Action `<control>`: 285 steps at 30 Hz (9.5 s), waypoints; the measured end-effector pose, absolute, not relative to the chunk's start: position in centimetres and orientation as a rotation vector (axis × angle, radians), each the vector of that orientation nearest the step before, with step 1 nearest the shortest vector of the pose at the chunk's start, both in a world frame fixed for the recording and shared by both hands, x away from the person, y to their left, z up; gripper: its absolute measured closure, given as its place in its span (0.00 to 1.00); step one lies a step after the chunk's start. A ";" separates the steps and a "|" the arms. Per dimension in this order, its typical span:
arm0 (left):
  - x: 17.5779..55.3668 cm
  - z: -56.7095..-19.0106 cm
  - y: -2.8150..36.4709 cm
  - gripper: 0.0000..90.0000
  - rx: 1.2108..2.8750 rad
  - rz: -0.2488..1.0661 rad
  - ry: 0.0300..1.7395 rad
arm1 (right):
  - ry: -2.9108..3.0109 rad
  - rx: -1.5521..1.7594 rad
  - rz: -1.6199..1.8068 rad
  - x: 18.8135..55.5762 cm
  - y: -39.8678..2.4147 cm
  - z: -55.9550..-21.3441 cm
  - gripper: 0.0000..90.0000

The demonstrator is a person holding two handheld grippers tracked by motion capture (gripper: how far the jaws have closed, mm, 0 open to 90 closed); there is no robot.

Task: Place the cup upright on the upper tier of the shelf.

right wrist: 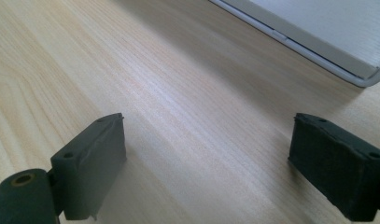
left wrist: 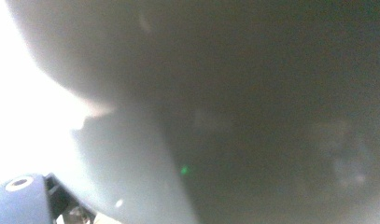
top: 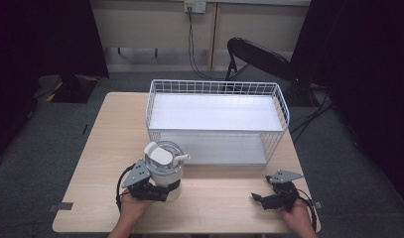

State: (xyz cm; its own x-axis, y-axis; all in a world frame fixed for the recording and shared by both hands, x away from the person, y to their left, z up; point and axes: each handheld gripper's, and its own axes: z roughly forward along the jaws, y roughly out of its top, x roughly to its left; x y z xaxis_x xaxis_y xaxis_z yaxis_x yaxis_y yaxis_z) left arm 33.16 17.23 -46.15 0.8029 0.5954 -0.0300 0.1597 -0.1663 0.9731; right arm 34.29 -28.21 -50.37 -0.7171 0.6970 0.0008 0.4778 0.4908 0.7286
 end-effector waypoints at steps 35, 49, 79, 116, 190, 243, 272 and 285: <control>32.9 -40.8 17.3 0.11 1.694 0.381 0.655 | 2.445 0.992 1.058 34.3 -28.2 -50.4 0.11; 33.6 -38.8 16.4 0.11 1.712 0.372 0.651 | 2.444 0.992 1.058 34.3 -28.2 -50.4 0.11; 36.0 -33.8 15.1 0.11 1.691 0.347 0.672 | 2.445 0.992 1.058 34.3 -28.2 -50.4 0.11; 37.9 -26.8 13.3 0.11 1.724 0.328 0.672 | 2.445 0.992 1.058 34.3 -28.2 -50.4 0.11; 45.8 -21.3 9.2 0.11 1.725 0.420 0.739 | 2.443 0.992 1.060 34.3 -28.2 -50.4 0.11; 49.6 -24.7 7.1 0.11 1.726 0.447 0.777 | 2.442 0.992 1.059 34.3 -28.2 -50.4 0.11; 47.7 -26.2 7.8 0.11 1.667 0.523 0.677 | 2.438 0.995 1.058 34.2 -28.2 -50.4 0.11; 47.4 -26.7 8.1 0.10 1.659 0.519 0.683 | 2.438 0.994 1.058 34.2 -28.2 -50.4 0.11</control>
State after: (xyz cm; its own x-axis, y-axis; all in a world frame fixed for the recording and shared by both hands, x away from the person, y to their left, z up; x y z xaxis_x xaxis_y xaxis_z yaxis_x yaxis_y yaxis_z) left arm 47.42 8.12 -26.71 0.7274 0.6856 -0.0304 0.1536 -0.1195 0.9809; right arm 34.22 -28.21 -50.38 -0.7144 0.6998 -0.0016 0.4766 0.4883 0.7310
